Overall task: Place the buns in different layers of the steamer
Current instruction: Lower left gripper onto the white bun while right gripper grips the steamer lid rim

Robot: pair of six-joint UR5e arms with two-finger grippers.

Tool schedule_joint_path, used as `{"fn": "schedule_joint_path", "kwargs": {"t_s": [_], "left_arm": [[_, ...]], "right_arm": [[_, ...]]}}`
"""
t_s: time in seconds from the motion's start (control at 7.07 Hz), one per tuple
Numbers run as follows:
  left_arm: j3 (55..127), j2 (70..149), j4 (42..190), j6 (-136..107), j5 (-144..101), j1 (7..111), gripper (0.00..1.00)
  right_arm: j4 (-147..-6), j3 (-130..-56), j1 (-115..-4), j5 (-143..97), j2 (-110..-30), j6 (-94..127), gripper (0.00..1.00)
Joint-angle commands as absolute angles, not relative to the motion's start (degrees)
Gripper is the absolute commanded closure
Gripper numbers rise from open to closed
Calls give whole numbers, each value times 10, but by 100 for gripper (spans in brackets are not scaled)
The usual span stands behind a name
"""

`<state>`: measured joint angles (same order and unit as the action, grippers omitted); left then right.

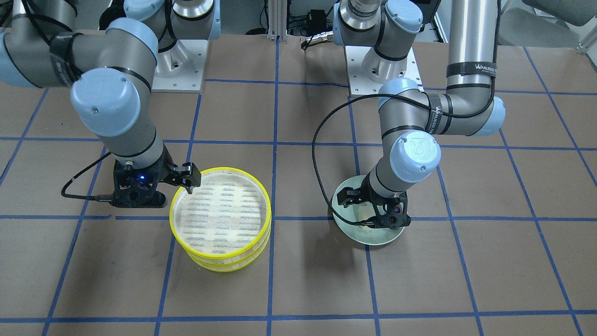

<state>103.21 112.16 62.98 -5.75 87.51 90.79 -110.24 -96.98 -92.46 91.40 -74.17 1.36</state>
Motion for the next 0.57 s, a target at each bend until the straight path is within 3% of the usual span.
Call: {"fn": "schedule_joint_path", "kwargs": {"t_s": [0.0, 0.14, 0.28, 0.42], "left_arm": [[1032, 1150, 595, -58, 874, 908, 1], [1032, 1152, 595, -56, 873, 908, 2], [1030, 1152, 592, -39, 877, 908, 54], [1027, 1152, 589, -17, 878, 908, 94]], "right_arm": [[-1140, -979, -925, 912, -705, 14, 39], [-1139, -979, -925, 912, -703, 14, 63], [-1139, -979, -925, 912, -703, 16, 79], [-1139, -978, -925, 913, -704, 18, 89]]}}
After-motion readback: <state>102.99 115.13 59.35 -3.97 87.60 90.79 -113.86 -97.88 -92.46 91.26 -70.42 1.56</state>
